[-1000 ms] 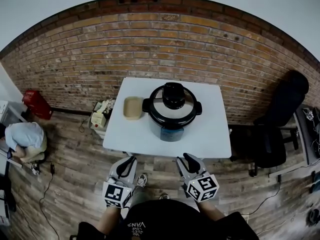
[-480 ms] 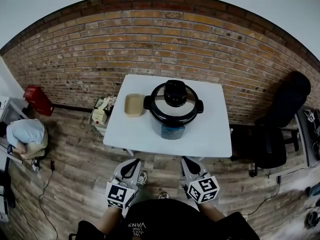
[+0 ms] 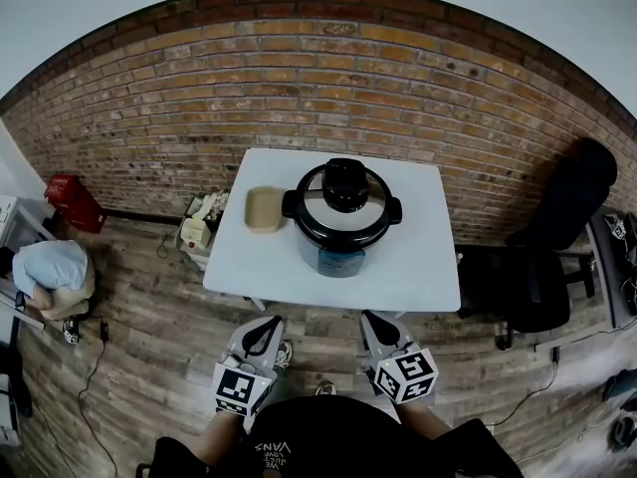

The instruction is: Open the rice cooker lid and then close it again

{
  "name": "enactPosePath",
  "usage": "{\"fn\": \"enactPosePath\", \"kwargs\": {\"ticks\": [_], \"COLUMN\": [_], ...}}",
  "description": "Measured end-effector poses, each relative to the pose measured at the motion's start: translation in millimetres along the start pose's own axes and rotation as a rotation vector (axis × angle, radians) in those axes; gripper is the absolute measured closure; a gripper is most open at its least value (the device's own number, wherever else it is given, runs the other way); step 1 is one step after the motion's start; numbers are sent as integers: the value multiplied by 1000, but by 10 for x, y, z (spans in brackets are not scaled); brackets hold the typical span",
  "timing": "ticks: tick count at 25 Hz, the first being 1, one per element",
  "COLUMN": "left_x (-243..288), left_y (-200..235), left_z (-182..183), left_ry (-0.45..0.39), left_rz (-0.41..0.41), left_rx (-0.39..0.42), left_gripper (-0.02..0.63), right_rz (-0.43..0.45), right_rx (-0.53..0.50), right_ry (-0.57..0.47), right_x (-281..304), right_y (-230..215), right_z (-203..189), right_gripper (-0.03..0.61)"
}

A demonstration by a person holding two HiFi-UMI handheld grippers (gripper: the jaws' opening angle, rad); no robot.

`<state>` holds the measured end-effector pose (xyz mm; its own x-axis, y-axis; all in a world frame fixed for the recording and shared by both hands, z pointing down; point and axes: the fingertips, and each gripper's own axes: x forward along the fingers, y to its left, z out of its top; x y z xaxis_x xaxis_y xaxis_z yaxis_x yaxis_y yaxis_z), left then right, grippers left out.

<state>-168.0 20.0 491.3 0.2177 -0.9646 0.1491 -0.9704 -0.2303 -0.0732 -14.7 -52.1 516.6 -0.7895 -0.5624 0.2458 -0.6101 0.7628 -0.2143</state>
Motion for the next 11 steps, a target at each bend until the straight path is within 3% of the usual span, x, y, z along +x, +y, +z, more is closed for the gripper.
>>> {"fn": "enactPosePath", "kwargs": {"ticks": [11], "left_x": [60], "left_y": [-23], "left_z": [1], "left_ry": [1], "left_rz": [2], "left_rx": [4], "left_gripper": [612], "right_rz": [24], "right_rx": [-18], "right_ry": [6], "right_x": [34], "right_y": [-13], "right_z": [50], "right_gripper": [574]}}
